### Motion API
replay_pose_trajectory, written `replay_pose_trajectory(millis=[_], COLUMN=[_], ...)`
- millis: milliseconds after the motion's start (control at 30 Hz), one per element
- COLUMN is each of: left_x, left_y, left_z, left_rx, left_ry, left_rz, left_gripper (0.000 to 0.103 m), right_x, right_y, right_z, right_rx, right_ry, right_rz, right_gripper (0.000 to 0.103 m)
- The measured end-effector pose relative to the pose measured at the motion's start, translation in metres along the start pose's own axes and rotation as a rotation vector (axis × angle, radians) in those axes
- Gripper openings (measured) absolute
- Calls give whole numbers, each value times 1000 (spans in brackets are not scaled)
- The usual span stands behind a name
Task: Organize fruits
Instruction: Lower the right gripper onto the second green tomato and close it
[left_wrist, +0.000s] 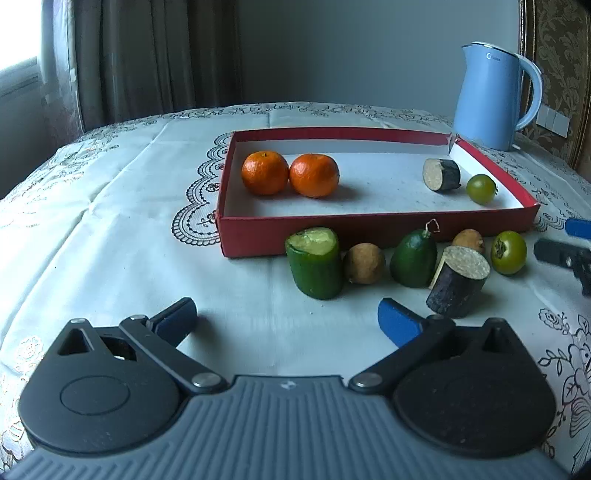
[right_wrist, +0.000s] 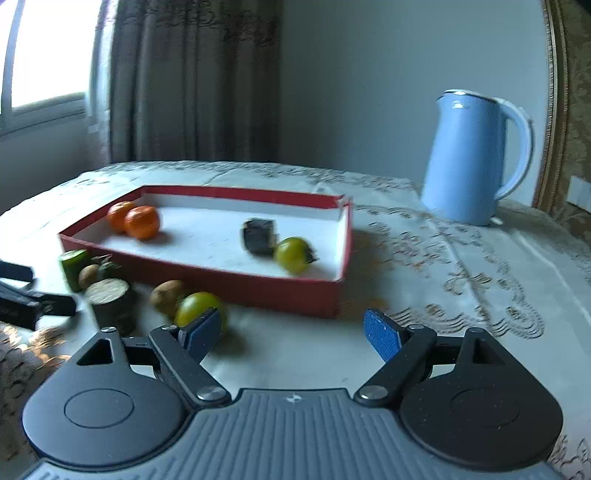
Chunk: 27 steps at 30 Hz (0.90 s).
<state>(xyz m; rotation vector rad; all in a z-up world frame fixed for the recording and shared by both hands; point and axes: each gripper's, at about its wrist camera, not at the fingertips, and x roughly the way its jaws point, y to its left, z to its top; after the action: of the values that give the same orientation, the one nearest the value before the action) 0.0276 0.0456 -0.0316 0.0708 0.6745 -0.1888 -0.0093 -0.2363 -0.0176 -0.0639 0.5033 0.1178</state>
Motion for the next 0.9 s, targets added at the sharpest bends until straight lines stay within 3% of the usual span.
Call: replay_pose_trajectory(millis=[300, 433, 633, 900], left_x=[1, 1, 1, 1], left_y=[0, 0, 0, 0], left_z=[1, 1, 1, 1], left_rx=[1, 0, 1, 1], left_ry=[0, 0, 0, 0], left_rz=[1, 1, 1, 1], left_gripper=[103, 103, 103, 103], right_x=[8, 18, 21, 18], right_y=[31, 39, 37, 37], right_z=[3, 6, 6, 6], right_rx=[-80, -106, -98, -87], right_ry=[20, 48, 69, 48], right_rz=[86, 103, 120, 88], right_gripper=[81, 59, 35, 35])
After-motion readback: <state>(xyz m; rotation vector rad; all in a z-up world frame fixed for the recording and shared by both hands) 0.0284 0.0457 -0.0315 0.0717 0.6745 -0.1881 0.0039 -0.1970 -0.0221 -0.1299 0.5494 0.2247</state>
